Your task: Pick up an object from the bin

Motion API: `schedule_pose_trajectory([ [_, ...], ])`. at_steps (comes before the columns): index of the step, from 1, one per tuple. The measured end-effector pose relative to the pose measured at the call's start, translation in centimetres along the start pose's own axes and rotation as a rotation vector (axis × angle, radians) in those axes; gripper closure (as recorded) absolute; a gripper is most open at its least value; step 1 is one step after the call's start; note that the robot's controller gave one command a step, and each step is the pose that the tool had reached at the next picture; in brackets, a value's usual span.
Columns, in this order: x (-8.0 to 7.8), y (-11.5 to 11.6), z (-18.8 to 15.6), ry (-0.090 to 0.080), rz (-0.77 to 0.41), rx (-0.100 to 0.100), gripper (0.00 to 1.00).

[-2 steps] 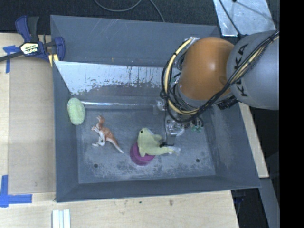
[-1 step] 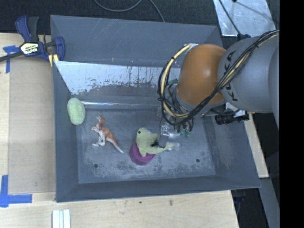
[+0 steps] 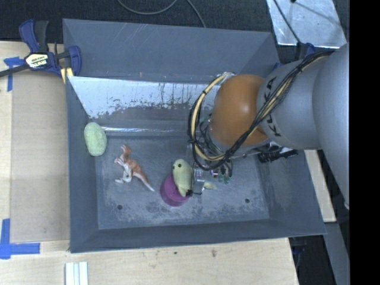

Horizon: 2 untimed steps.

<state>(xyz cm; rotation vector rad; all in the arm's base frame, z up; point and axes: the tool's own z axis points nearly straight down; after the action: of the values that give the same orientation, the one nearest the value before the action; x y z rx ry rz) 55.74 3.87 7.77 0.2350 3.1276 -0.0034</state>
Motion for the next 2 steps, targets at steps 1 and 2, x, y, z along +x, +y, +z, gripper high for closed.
schedule_pose_trajectory([
  [1, 1.40, 0.39, -0.11, 0.008, 0.214, 0.001, 1.00],
  [2, 1.40, 0.39, -0.11, 0.008, 0.214, 0.001, 1.00],
])
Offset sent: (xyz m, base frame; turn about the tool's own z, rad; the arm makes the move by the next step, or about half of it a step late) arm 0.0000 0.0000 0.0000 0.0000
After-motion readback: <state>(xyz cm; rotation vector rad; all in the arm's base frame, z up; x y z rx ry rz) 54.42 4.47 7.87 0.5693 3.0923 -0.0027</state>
